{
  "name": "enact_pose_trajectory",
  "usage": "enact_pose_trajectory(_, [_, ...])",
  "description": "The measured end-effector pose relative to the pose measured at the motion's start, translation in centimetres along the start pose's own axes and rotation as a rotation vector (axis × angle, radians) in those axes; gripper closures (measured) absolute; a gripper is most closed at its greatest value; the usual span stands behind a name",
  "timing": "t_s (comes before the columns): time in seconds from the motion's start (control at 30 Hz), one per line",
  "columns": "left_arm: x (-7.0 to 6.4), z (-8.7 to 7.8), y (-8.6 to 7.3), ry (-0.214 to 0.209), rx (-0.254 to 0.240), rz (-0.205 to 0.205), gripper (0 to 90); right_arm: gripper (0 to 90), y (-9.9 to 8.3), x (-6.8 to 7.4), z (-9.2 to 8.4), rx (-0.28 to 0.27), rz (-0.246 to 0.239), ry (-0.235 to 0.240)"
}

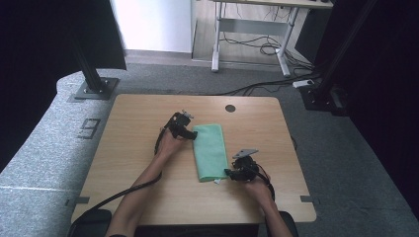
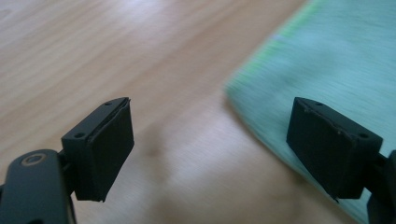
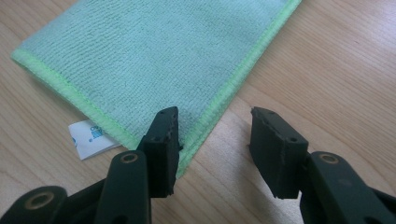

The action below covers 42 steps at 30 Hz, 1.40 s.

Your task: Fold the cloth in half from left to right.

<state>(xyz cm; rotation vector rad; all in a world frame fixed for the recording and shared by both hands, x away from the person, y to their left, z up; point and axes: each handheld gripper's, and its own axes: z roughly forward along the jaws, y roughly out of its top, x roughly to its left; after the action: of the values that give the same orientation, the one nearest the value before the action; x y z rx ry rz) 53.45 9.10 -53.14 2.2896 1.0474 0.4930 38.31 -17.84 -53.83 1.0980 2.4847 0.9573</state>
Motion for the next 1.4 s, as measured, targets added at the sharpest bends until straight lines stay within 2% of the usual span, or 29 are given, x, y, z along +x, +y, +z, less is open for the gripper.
enact_pose_trajectory(0.17, [-2.7,-2.0,-1.8,-0.044,-0.007,0.087,14.8,51.1,0.2,0.5,0.2,0.0,0.002,0.001])
enact_pose_trajectory(0.3, [-4.5,-3.6,-3.8,-0.089,-0.011,0.107,14.8,50.6,0.3,0.9,0.3,0.0,0.001,0.001])
enact_pose_trajectory(0.43, [-6.2,-5.4,-6.0,-0.133,-0.032,0.102,14.8,50.2,0.4,1.2,0.5,-0.001,0.001,0.001])
enact_pose_trajectory(0.53, [-7.2,-6.7,-7.6,-0.161,-0.03,0.11,14.8,50.0,0.6,1.5,0.6,-0.002,-0.001,0.001])
enact_pose_trajectory(0.67, [-7.4,-7.6,-9.2,-0.161,-0.027,0.1,14.8,49.6,0.9,1.9,0.9,-0.006,-0.007,0.001])
enact_pose_trajectory(0.9, [-6.6,-8.2,-10.5,-0.14,-0.025,0.067,14.8,49.2,1.6,2.8,1.7,-0.02,-0.026,-0.002])
enact_pose_trajectory(1.03, [-6.1,-8.5,-10.8,-0.091,-0.018,0.078,15.0,48.2,1.8,3.0,1.8,-0.018,-0.034,-0.011])
enact_pose_trajectory(1.1, [-6.1,-8.8,-11.0,-0.048,-0.027,0.087,15.6,47.6,1.7,2.9,1.8,-0.019,-0.03,-0.01])
enact_pose_trajectory(1.13, [-6.0,-9.0,-11.0,-0.052,-0.046,0.085,15.7,47.4,1.7,2.9,1.8,-0.017,-0.024,-0.008])
enact_pose_trajectory(1.2, [-6.1,-9.3,-10.6,-0.107,-0.102,0.036,15.7,47.3,1.8,2.9,1.8,-0.013,-0.026,-0.011])
enact_pose_trajectory(1.27, [-6.4,-9.3,-10.1,-0.157,-0.136,0.015,15.7,46.4,1.7,2.9,1.7,-0.009,-0.025,-0.011])
enact_pose_trajectory(1.33, [-7.0,-8.8,-9.8,-0.162,-0.115,0.037,15.4,45.8,1.6,2.8,1.6,-0.007,-0.017,-0.006])
enact_pose_trajectory(1.4, [-7.8,-8.0,-9.8,-0.133,-0.073,0.089,14.9,45.3,1.5,2.7,1.5,-0.004,-0.021,-0.005])
